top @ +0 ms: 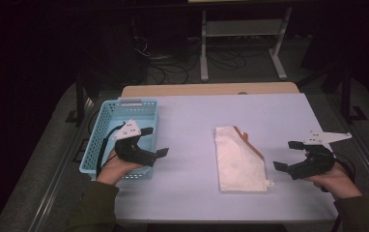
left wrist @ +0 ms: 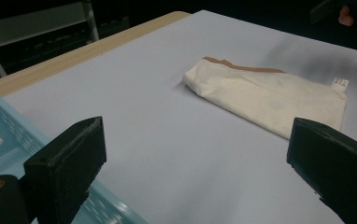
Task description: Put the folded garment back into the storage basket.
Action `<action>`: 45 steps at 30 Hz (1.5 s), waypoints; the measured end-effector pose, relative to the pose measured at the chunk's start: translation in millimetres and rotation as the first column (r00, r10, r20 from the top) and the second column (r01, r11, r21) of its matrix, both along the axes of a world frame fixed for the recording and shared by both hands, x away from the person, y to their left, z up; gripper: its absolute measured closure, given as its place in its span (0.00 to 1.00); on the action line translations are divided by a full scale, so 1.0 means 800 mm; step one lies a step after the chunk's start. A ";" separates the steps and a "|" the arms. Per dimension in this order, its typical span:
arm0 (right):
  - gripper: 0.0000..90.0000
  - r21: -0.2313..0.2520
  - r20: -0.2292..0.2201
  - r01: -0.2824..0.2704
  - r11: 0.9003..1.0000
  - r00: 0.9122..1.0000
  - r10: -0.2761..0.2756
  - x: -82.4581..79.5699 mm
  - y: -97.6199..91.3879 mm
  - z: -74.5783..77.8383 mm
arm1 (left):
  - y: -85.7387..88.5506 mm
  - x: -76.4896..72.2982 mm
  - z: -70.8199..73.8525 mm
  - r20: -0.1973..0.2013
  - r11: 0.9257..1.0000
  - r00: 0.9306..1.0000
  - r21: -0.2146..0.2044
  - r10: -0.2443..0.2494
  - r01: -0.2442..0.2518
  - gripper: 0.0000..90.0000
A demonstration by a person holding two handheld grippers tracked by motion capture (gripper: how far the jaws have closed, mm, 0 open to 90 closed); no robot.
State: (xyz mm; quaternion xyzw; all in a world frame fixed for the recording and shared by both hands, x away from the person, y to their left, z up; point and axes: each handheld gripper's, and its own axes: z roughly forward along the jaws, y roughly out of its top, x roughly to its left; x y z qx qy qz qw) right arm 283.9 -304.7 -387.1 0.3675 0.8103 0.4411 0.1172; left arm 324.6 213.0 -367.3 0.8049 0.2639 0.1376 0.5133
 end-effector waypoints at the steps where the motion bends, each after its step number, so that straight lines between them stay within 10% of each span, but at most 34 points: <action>1: 0.00 -0.002 -0.003 0.003 1.000 1.000 -0.003 -0.001 -0.001 -0.001 | 0.000 0.000 0.000 0.000 1.000 1.000 0.000 0.000 0.000 0.04; 45: 0.00 -0.037 -0.064 0.031 0.999 0.997 -0.033 -0.039 -0.009 -0.051 | -0.001 -0.001 0.000 0.000 1.000 1.000 0.003 -0.003 0.003 0.04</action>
